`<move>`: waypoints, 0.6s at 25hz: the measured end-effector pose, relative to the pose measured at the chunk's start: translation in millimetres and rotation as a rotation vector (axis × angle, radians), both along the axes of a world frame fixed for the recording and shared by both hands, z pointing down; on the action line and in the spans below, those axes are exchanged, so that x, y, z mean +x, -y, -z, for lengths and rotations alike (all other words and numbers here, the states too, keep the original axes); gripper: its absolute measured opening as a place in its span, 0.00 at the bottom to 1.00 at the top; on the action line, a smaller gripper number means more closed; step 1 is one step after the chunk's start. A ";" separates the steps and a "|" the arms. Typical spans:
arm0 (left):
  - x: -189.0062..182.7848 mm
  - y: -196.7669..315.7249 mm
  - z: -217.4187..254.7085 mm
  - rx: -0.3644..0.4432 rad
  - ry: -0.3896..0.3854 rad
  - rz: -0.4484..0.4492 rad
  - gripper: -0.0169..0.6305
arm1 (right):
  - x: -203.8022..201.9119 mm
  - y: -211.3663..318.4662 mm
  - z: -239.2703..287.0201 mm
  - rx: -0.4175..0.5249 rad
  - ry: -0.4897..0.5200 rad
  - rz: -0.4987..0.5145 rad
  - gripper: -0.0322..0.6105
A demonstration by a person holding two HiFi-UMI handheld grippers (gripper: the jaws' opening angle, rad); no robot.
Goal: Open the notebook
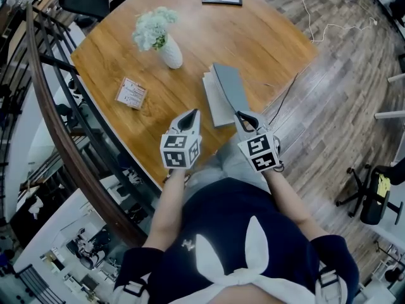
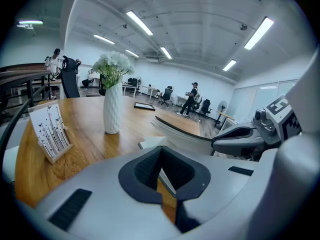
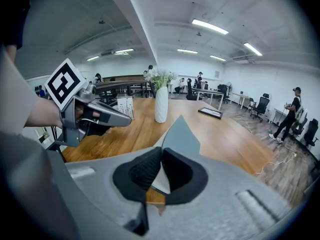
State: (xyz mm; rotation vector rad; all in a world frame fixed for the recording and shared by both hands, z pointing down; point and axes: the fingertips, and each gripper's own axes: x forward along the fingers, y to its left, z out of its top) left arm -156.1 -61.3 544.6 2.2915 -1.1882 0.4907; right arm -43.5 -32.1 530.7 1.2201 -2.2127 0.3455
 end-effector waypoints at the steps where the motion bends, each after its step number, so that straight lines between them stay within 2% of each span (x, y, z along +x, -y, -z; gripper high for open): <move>1: 0.1 0.5 -0.3 0.000 -0.001 -0.003 0.05 | 0.9 0.6 0.8 0.003 0.001 -0.006 0.08; 15: 10.6 5.3 -1.2 -0.008 -0.008 -0.047 0.05 | 26.8 -1.5 8.4 0.012 0.022 -0.104 0.08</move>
